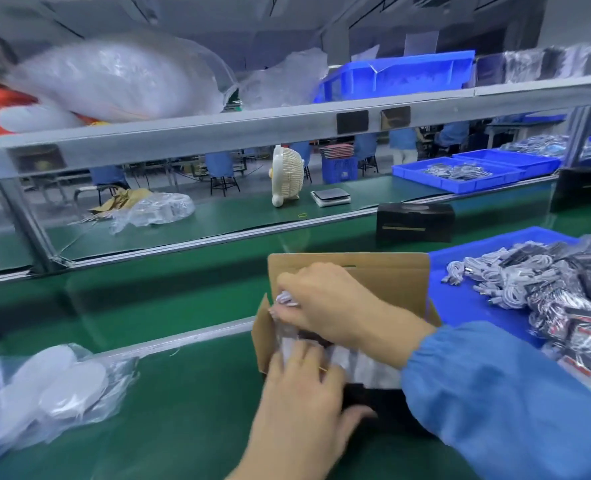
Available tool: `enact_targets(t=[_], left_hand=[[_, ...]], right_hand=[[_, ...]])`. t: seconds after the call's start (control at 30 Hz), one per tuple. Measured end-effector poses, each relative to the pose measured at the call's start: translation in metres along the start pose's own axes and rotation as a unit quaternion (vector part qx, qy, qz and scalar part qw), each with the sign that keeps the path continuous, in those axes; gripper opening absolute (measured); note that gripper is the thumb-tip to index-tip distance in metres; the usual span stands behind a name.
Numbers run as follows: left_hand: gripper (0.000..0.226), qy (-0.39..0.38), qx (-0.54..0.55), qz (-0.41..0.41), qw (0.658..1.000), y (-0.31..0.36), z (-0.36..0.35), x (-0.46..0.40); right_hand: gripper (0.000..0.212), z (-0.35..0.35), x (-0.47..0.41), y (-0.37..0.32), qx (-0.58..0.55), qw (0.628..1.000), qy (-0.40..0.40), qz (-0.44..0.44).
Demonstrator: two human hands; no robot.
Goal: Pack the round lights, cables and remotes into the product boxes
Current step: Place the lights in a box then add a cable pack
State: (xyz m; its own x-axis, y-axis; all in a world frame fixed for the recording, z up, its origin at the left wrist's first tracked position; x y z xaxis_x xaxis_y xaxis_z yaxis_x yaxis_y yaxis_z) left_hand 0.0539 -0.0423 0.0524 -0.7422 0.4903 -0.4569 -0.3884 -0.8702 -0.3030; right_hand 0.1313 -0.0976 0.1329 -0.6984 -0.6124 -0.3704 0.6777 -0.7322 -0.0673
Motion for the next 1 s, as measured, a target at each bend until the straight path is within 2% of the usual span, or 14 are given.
enact_targets(t=[0.17, 0.27, 0.37, 0.43, 0.47, 0.5, 0.57, 0.63, 0.7, 0.73, 0.8, 0.87, 0.93, 1.0], left_hand=[[0.055, 0.039, -0.050, 0.004, 0.998, 0.010, 0.007, 0.007], [0.046, 0.047, -0.009, -0.024, 0.999, 0.015, 0.002, 0.005], [0.028, 0.109, 0.077, -0.016, 0.991, 0.013, 0.002, 0.020], [0.008, 0.071, 0.020, -0.012, 0.997, 0.006, -0.003, 0.022], [0.020, -0.030, 0.007, 0.026, 0.999, 0.004, -0.011, 0.012], [0.033, -0.045, 0.034, 0.069, 0.996, 0.002, -0.021, 0.016], [0.047, -0.007, -0.127, 0.210, 0.969, -0.019, -0.015, 0.013], [0.032, 0.119, 0.129, 0.120, 0.977, -0.028, 0.018, 0.038], [0.021, 0.319, 0.289, 0.145, 0.891, -0.062, 0.041, 0.049], [0.023, 0.304, 0.350, 0.207, 0.861, -0.087, 0.033, 0.051], [0.029, 0.113, 0.490, 0.324, 0.801, -0.102, -0.007, 0.029], [0.040, -0.102, 0.612, 0.333, 0.710, -0.089, -0.038, 0.010], [0.039, -0.161, 0.693, 0.270, 0.649, -0.079, -0.051, 0.002], [0.042, -0.161, 0.735, 0.214, 0.622, -0.072, -0.052, 0.000]], right_hand=[[0.017, -0.022, 0.007, -0.008, -0.003, 0.999, 0.004, 0.054], [0.020, -0.027, 0.017, -0.005, -0.120, 0.990, -0.059, 0.043], [0.015, -0.021, 0.027, 0.002, -0.243, 0.967, -0.059, 0.051], [0.024, -0.021, 0.037, 0.002, -0.251, 0.963, -0.065, 0.069], [0.027, -0.024, 0.041, -0.001, -0.235, 0.964, -0.085, 0.088], [0.029, -0.026, 0.045, -0.006, -0.215, 0.964, -0.108, 0.111], [0.028, -0.028, 0.049, -0.013, -0.174, 0.962, -0.152, 0.142], [0.028, -0.022, 0.053, -0.016, -0.158, 0.961, -0.178, 0.140], [0.035, -0.008, 0.062, -0.012, -0.171, 0.966, -0.161, 0.105], [0.036, 0.007, 0.069, -0.007, -0.181, 0.976, -0.093, 0.081], [0.030, 0.044, 0.091, 0.015, -0.210, 0.965, 0.149, 0.052], [0.029, 0.067, 0.126, 0.051, -0.240, 0.902, 0.357, -0.046], [0.043, 0.056, 0.154, 0.086, -0.358, 0.822, 0.382, -0.225], [0.039, 0.017, 0.170, 0.095, -0.569, 0.702, 0.256, -0.343]])
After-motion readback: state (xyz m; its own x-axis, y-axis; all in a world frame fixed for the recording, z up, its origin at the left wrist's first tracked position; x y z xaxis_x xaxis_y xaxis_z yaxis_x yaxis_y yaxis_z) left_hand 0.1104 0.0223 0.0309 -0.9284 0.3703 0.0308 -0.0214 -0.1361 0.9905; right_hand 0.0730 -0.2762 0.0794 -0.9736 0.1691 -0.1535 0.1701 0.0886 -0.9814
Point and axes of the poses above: each hand's wrist, its own x-axis away from the middle knuckle, its own z-axis out of the back of the hand, y = z × x, the point moved 4 cm from there along -x, towards the middle knuckle, and after that the axes turned 12 degrees about -x, right-handed, at the moved point
